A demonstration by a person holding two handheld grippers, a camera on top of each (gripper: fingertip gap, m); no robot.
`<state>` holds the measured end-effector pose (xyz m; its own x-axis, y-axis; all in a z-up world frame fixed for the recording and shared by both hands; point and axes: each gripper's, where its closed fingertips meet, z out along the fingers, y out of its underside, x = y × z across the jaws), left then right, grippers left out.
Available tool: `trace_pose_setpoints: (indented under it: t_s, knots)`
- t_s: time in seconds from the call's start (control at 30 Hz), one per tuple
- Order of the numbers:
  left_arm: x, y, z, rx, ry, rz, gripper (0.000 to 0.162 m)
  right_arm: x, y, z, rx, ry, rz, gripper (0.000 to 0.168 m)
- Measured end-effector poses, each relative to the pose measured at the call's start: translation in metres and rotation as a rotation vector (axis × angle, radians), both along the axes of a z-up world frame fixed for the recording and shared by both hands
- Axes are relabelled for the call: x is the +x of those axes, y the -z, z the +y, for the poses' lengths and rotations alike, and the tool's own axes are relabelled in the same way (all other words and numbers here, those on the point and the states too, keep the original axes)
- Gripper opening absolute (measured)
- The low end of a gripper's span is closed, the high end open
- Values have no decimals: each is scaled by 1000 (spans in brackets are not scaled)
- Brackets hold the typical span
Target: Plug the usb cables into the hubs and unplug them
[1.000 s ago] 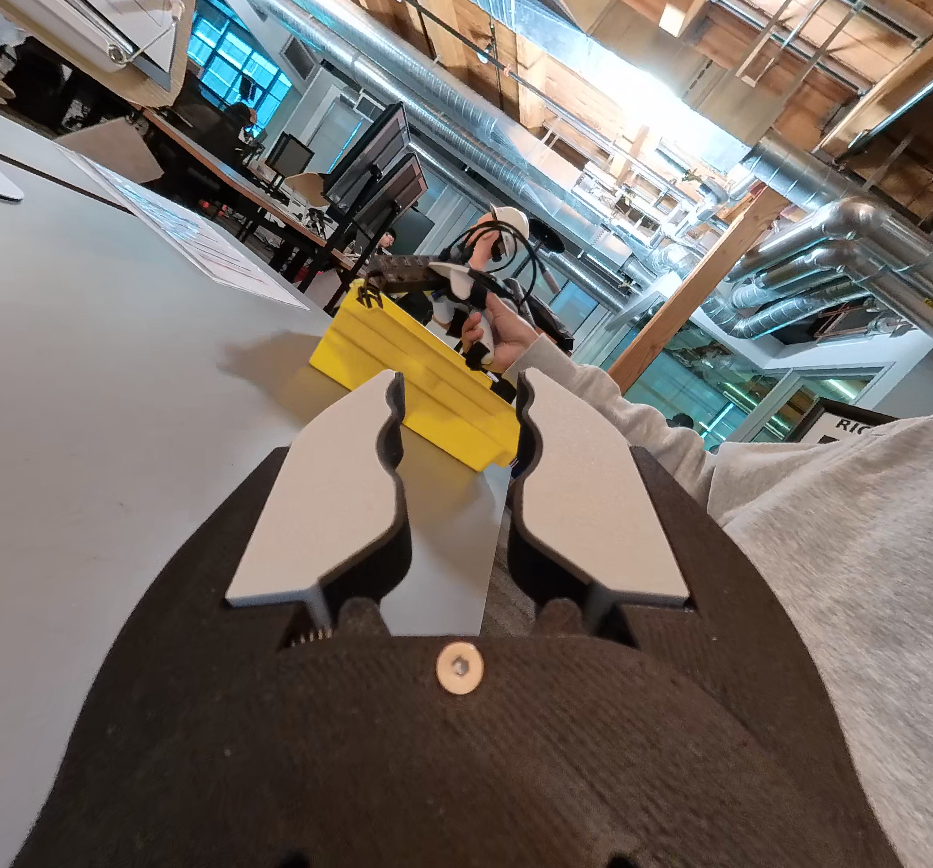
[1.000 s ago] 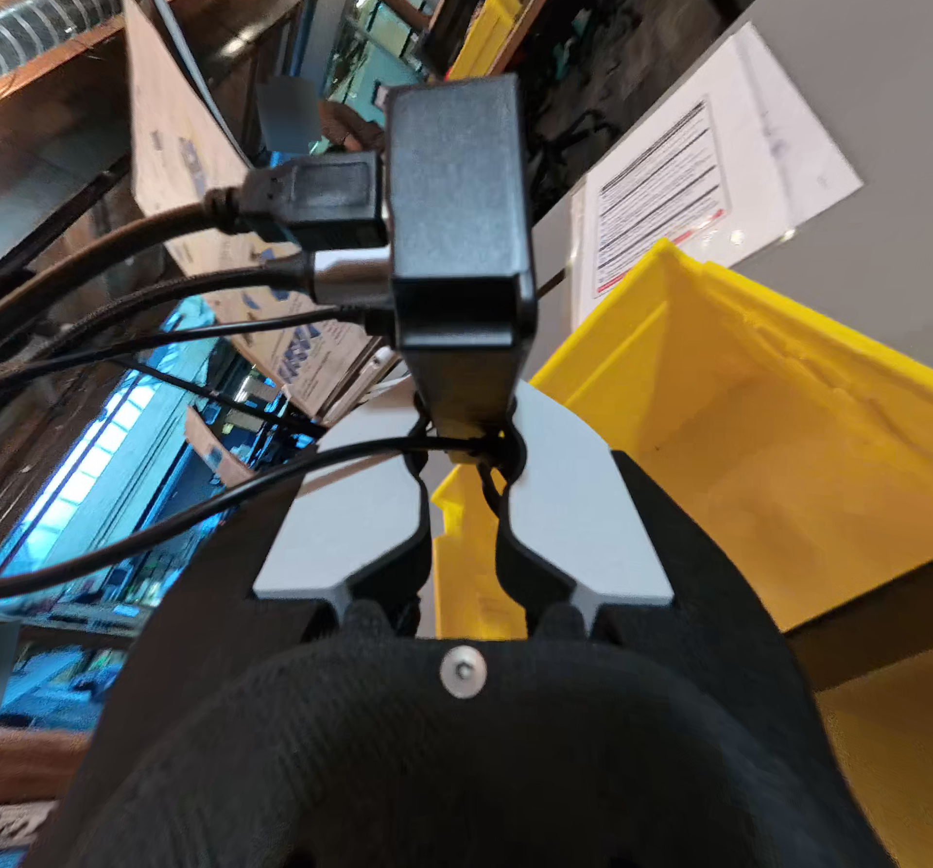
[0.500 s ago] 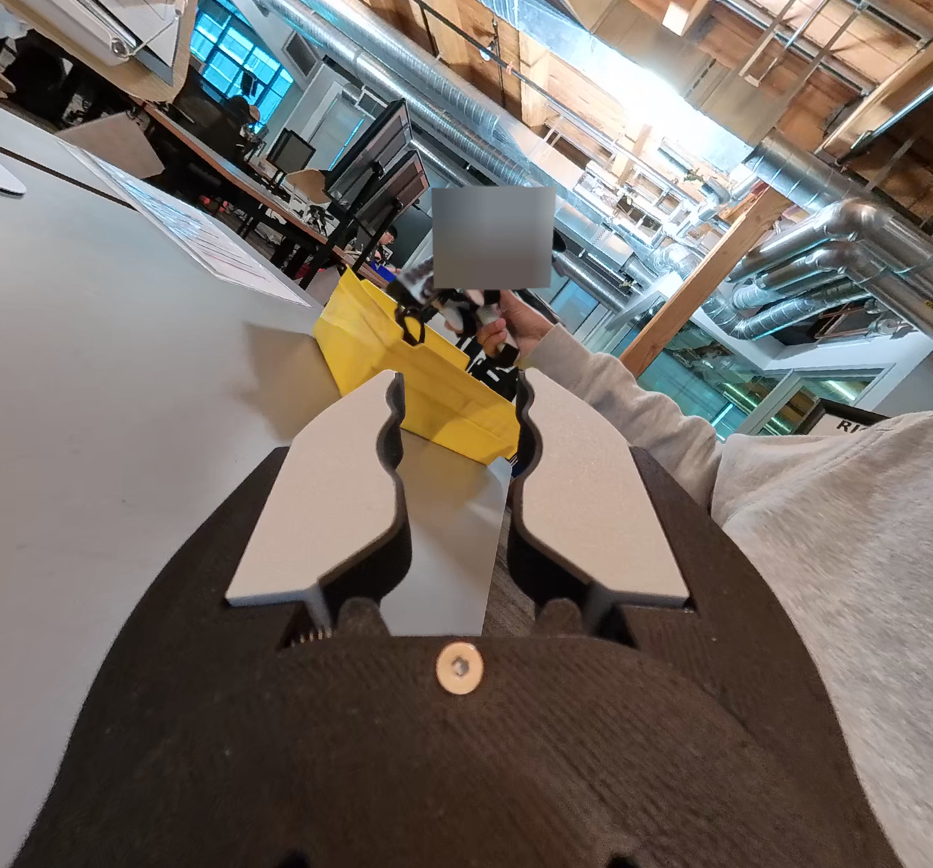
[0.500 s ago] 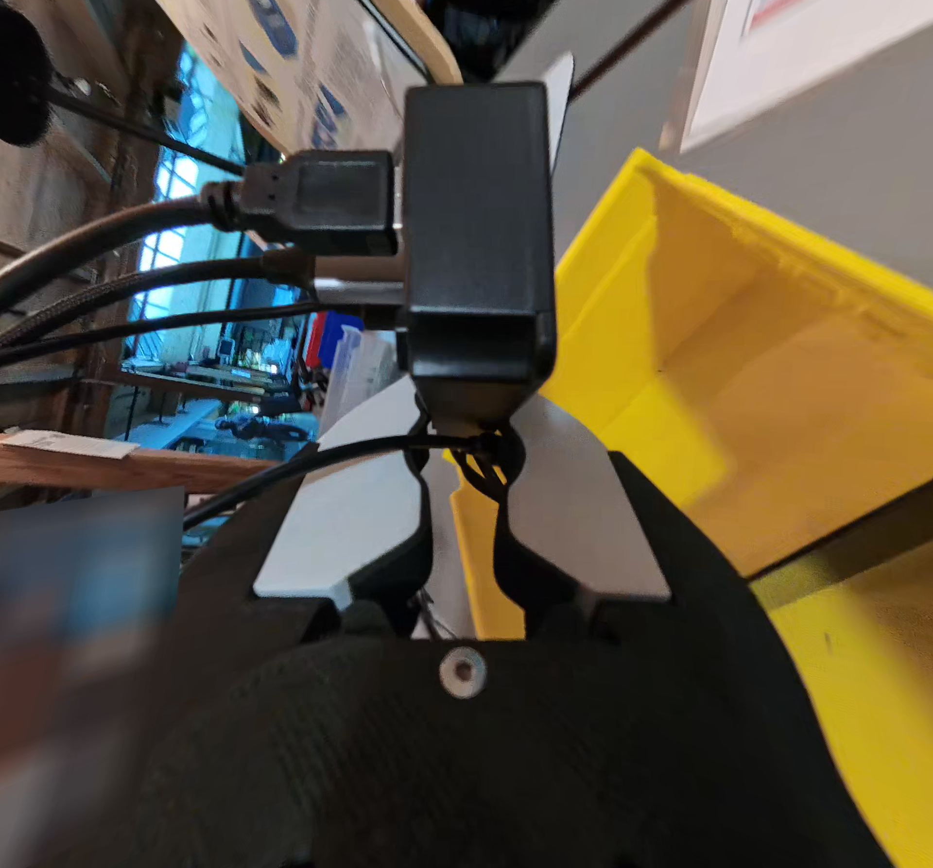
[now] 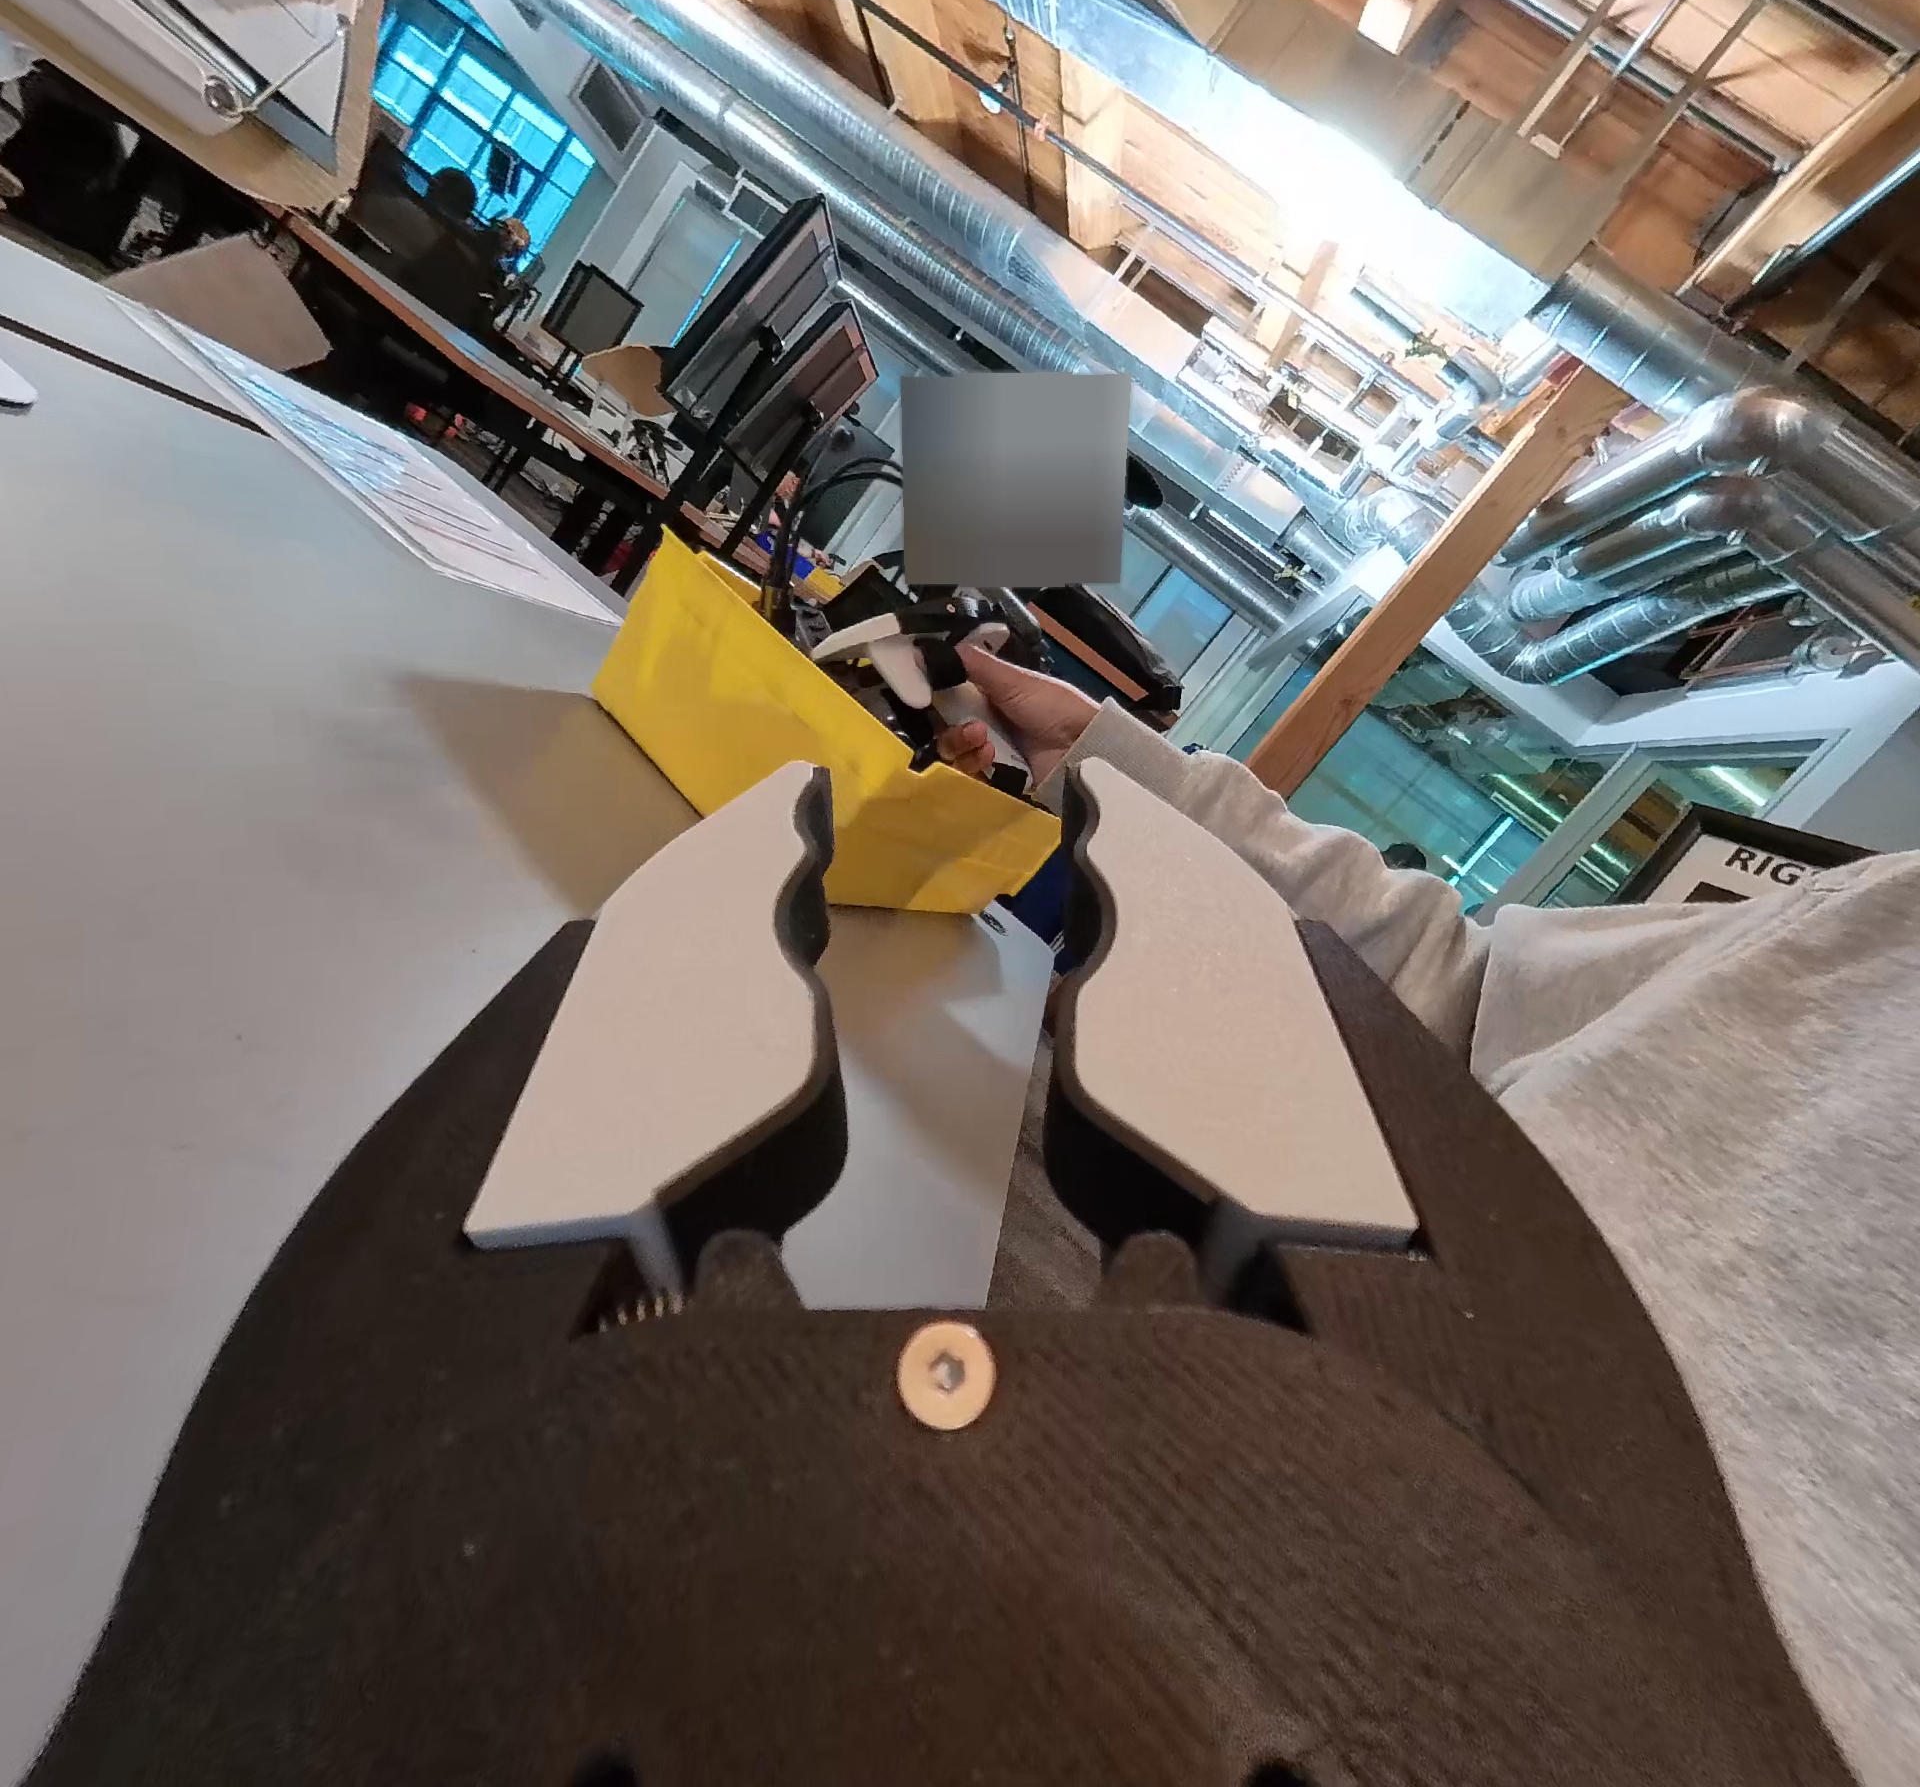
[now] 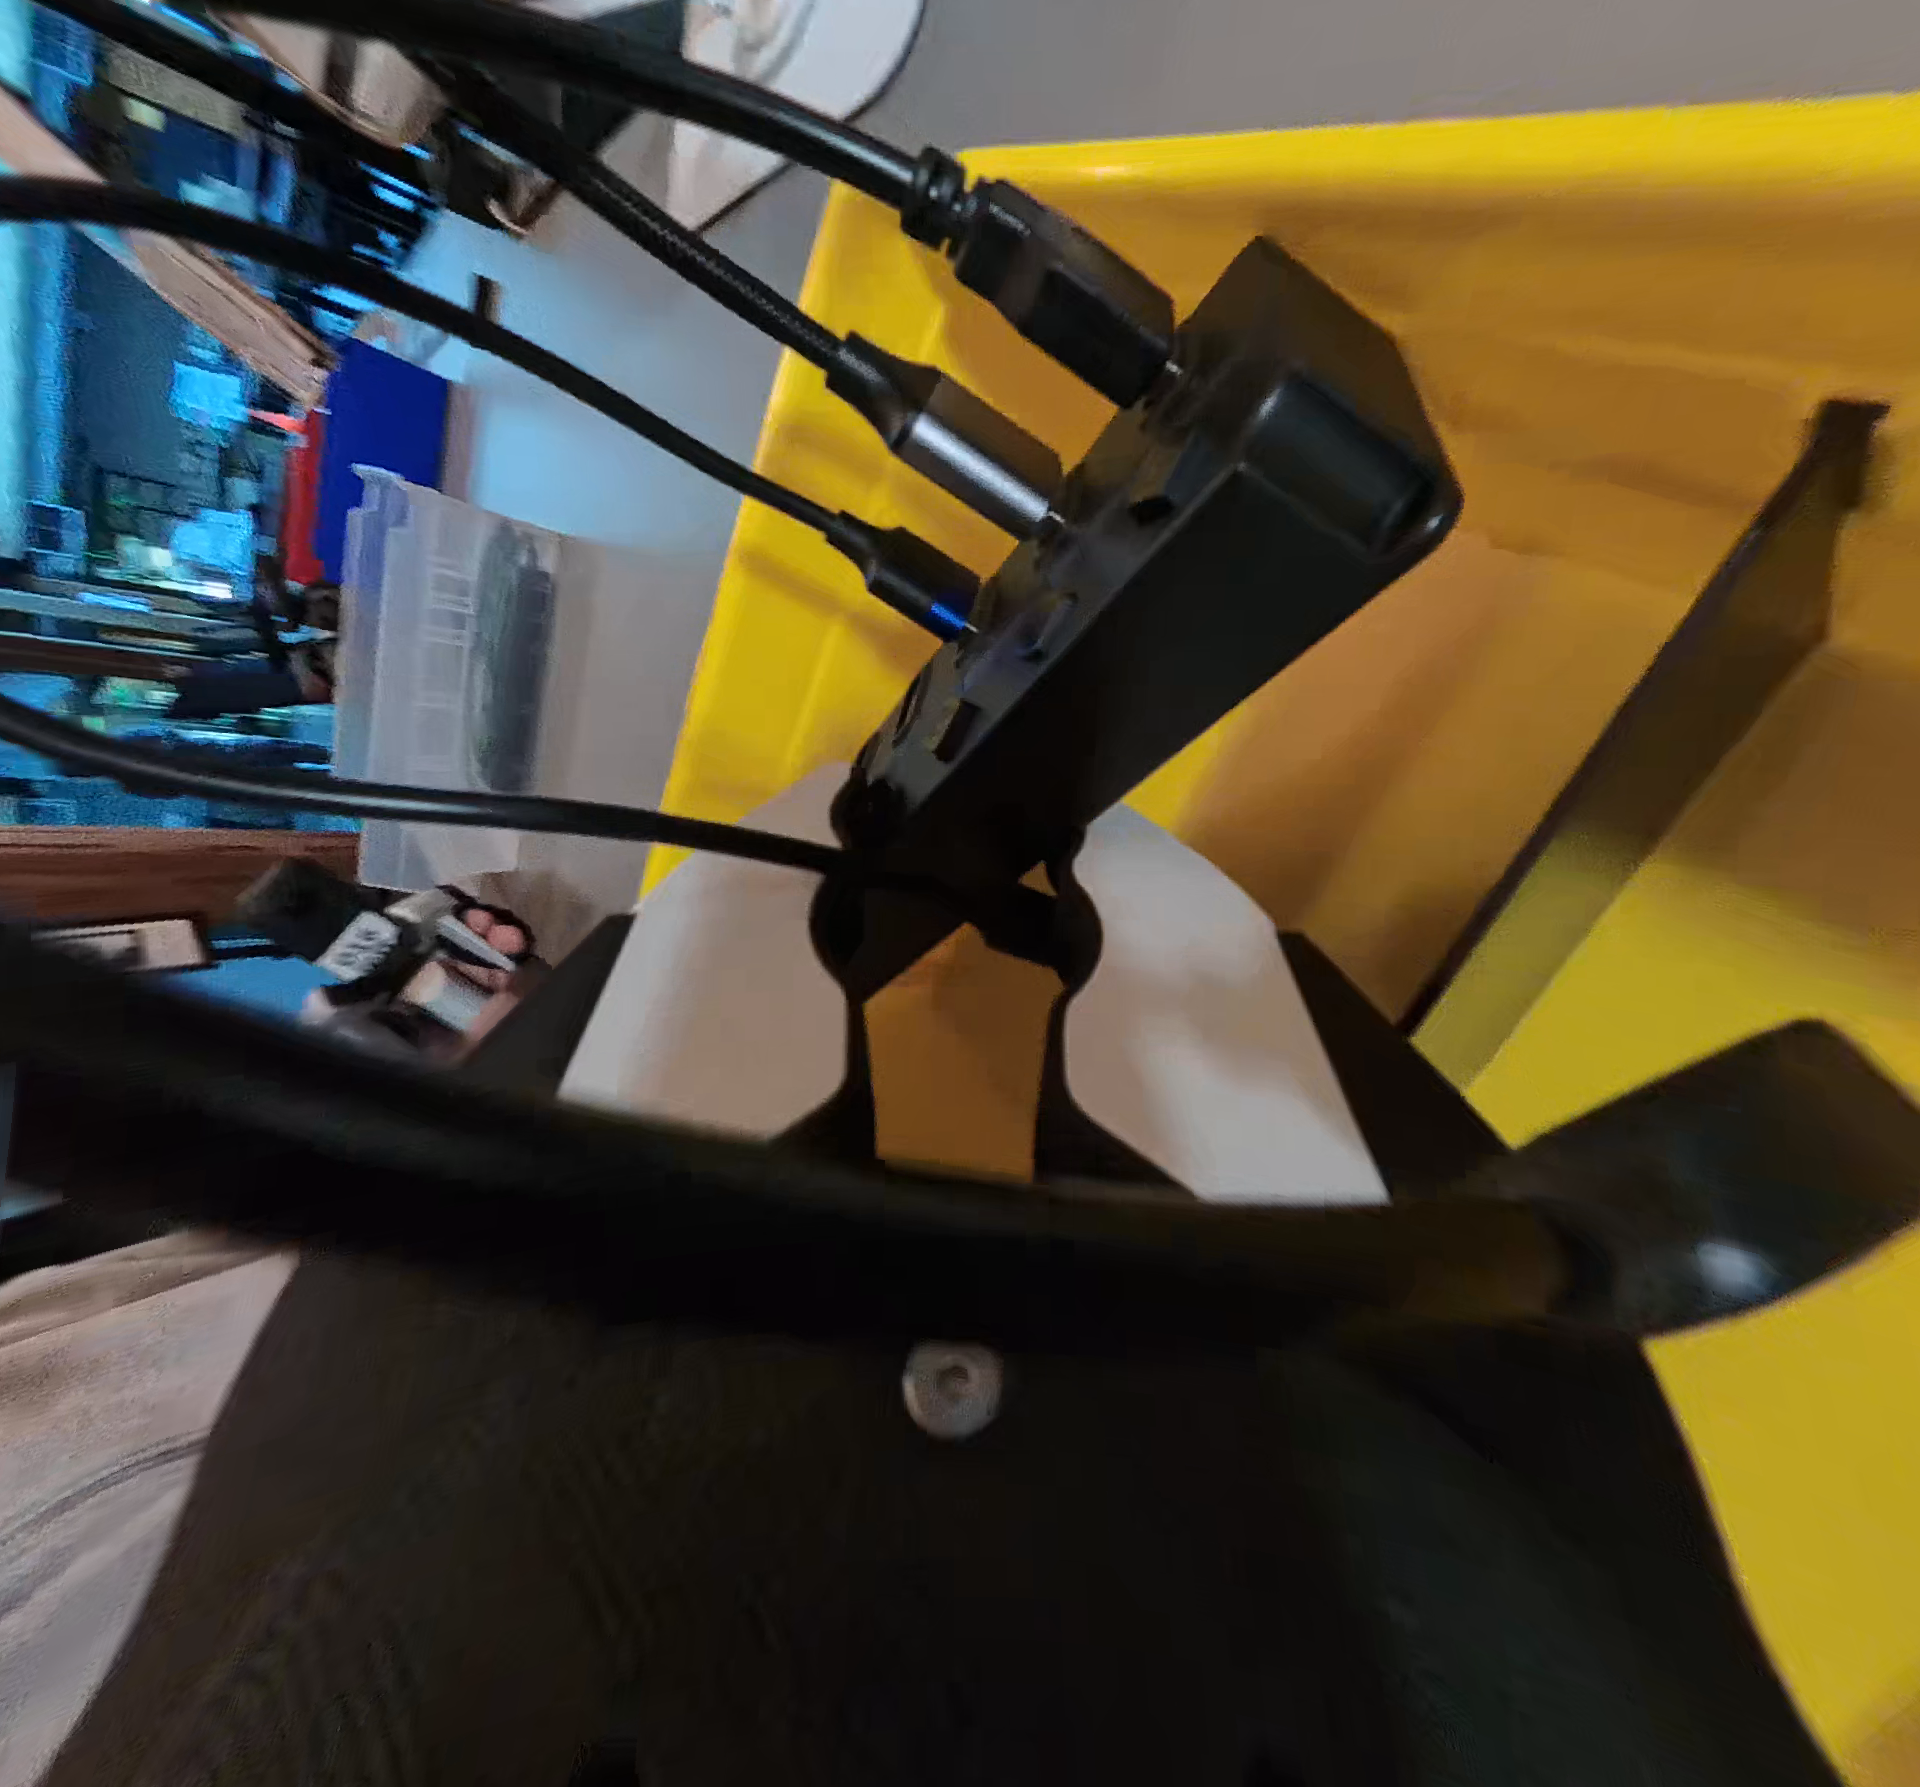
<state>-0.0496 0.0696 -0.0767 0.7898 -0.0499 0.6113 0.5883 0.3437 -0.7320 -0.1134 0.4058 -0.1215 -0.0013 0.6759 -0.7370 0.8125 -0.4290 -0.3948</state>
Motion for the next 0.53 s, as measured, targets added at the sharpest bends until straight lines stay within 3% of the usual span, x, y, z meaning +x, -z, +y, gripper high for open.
trace_pose_setpoints:
  t_s: [0.37, 0.53]
  knots:
    - [-2, 1, -1, -4, -10, 2, 43, 6, 14, 3, 428, -58, -55, 50]
    - [-3, 1, -1, -3, -10, 0, 43, 14, 17, 16, 709, -116, -81, 76]
